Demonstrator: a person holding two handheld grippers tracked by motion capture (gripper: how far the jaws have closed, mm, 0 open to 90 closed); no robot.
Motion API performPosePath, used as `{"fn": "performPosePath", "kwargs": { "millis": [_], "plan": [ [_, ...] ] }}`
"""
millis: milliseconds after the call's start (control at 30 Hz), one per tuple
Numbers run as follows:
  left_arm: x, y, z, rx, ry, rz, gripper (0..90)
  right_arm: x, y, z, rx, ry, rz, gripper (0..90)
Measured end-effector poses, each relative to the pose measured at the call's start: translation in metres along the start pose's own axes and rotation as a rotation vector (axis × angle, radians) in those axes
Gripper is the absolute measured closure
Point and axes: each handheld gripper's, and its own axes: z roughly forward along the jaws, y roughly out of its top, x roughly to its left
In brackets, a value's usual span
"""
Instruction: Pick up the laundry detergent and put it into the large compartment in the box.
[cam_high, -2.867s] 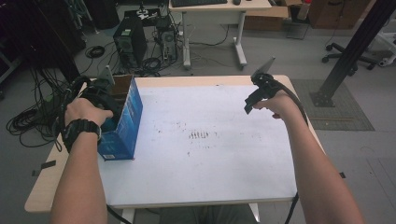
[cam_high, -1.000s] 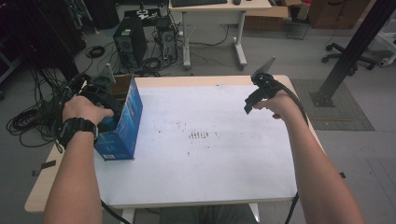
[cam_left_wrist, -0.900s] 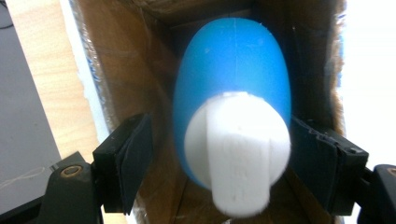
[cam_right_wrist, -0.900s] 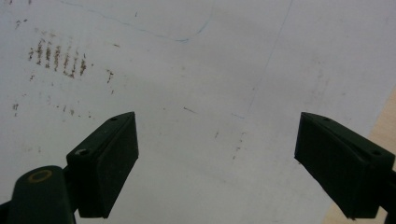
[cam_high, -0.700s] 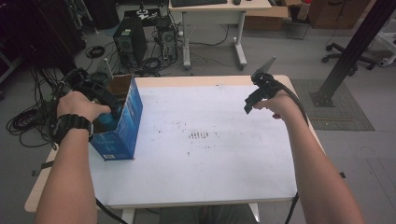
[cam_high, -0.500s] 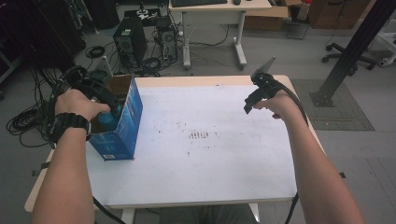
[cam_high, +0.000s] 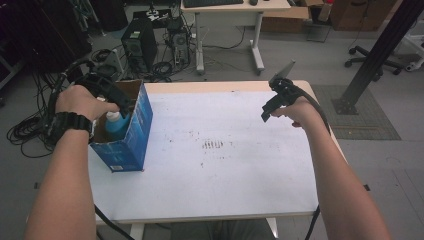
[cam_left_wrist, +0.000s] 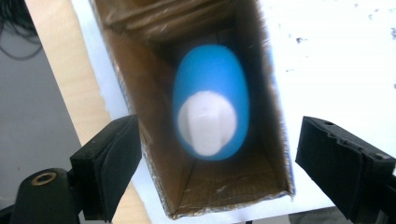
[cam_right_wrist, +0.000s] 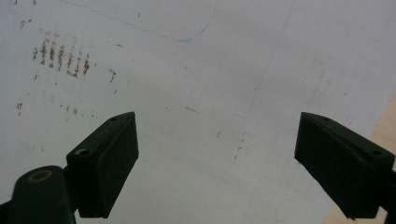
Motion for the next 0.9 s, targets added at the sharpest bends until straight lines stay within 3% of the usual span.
{"fn": "performPosePath", "kwargs": {
  "millis": [200,300,567,700,900],
  "plan": [
    [-0.014,0.01,-0.016,-0.034,0.004,0.143,11.9,-0.001,0.0,-0.001,-0.002,0.001,0.0,13.4],
    [-0.022,0.014,-0.027,-0.078,0.009,0.212,10.6,-0.001,-0.001,-0.002,-0.001,0.002,0.003,13.4],
    [-0.036,0.026,-0.04,-0.108,-0.013,0.32,8.5,-0.005,-0.002,-0.004,-0.002,-0.002,0.009,13.4],
    [-0.041,0.03,-0.041,-0.114,-0.023,0.348,8.3,-0.006,-0.003,-0.005,-0.001,-0.004,0.005,13.4],
    [-0.053,0.036,-0.044,-0.146,-0.036,0.445,9.9,-0.005,-0.003,-0.005,-0.001,-0.005,0.007,13.4]
  ]
}}
